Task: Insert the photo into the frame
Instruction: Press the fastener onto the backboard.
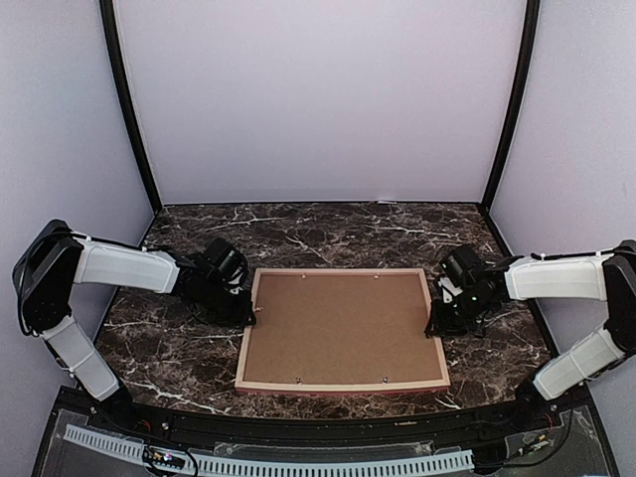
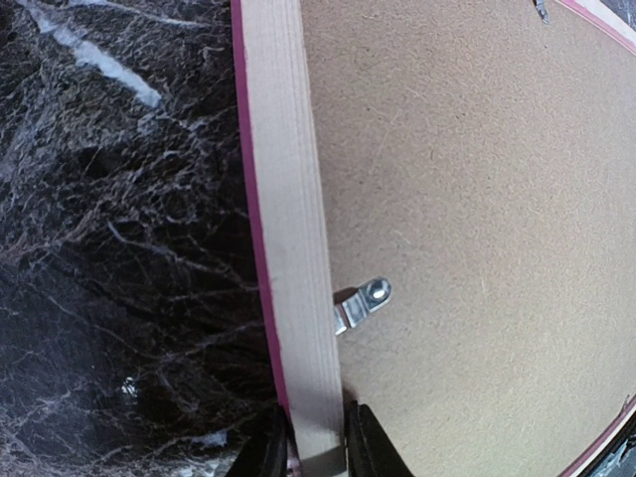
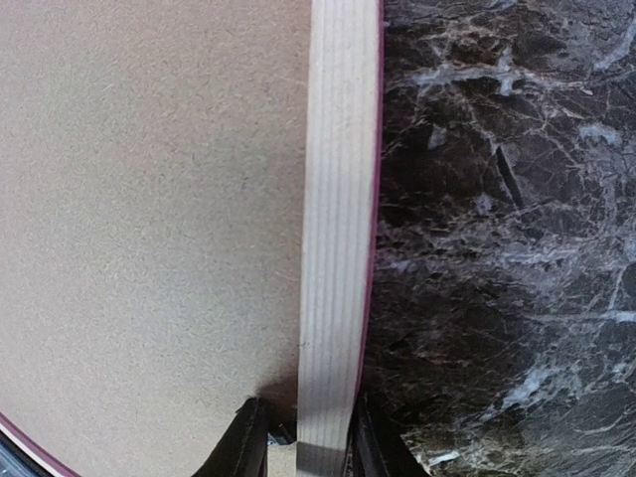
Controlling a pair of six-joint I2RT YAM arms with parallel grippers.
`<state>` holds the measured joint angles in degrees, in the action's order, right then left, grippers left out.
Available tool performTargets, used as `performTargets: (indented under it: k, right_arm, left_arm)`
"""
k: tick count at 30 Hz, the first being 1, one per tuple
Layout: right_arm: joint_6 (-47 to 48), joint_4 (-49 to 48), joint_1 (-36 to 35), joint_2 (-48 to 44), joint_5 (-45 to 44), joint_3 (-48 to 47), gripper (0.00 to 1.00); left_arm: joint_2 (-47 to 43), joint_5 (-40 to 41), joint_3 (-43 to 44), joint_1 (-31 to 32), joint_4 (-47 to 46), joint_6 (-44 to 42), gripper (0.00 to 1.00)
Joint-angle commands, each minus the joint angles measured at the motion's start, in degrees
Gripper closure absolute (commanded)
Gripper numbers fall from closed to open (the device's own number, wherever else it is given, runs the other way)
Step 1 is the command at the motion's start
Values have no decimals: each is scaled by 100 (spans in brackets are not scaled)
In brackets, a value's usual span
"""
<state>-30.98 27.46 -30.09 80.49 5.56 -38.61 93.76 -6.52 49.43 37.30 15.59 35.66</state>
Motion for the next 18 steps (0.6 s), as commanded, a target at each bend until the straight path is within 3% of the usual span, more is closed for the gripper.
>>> performTargets:
  k: [1, 18]
  right_arm:
    - [1, -187, -50, 186, 46, -34, 71]
    - [391, 35, -12, 201, 435, -170, 73]
  left_arm:
    - [98, -82, 32, 94, 168, -88, 78]
    - [27, -49, -27, 108, 180, -63, 78]
